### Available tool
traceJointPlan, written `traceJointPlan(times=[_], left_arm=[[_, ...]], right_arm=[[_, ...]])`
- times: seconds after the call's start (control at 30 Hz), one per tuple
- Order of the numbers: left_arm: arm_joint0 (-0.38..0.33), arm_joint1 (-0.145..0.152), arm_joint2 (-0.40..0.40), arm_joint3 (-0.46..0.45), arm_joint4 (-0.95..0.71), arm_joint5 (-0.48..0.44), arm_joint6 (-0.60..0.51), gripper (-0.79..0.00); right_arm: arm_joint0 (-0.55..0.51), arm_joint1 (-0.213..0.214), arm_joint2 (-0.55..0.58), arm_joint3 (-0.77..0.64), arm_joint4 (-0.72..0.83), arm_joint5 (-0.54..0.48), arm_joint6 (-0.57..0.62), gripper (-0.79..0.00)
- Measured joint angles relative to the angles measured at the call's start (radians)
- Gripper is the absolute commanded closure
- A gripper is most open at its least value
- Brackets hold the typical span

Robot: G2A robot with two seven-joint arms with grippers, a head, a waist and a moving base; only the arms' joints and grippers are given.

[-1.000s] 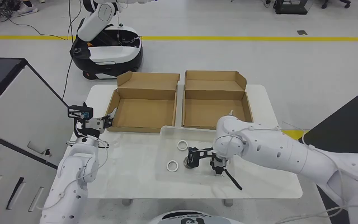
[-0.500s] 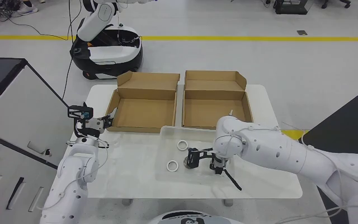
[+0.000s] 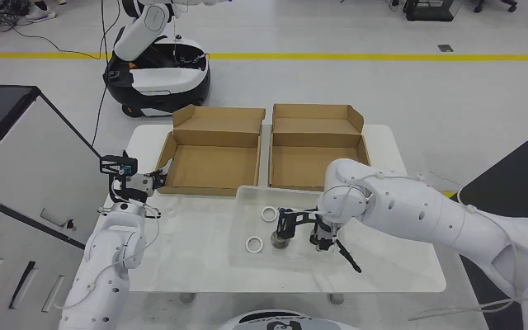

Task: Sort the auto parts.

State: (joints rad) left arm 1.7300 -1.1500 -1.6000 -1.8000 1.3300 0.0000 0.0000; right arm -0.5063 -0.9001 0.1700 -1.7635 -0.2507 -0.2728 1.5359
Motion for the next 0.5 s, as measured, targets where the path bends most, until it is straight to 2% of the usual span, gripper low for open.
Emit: traceJointPlan(times=[0.23, 0.5], left_arm=[[0.000, 0.000, 0.000, 0.000, 0.000, 0.000, 0.000, -0.785], [0.000, 0.000, 0.000, 0.000, 0.000, 0.000, 0.000, -0.785]], right_arm=[[0.069, 0.052, 0.024, -0.043, 0.106, 0.017, 0.000, 0.000], [0.087, 0.112, 0.099, -0.077, 0.196, -0.016, -0.004, 0.000]])
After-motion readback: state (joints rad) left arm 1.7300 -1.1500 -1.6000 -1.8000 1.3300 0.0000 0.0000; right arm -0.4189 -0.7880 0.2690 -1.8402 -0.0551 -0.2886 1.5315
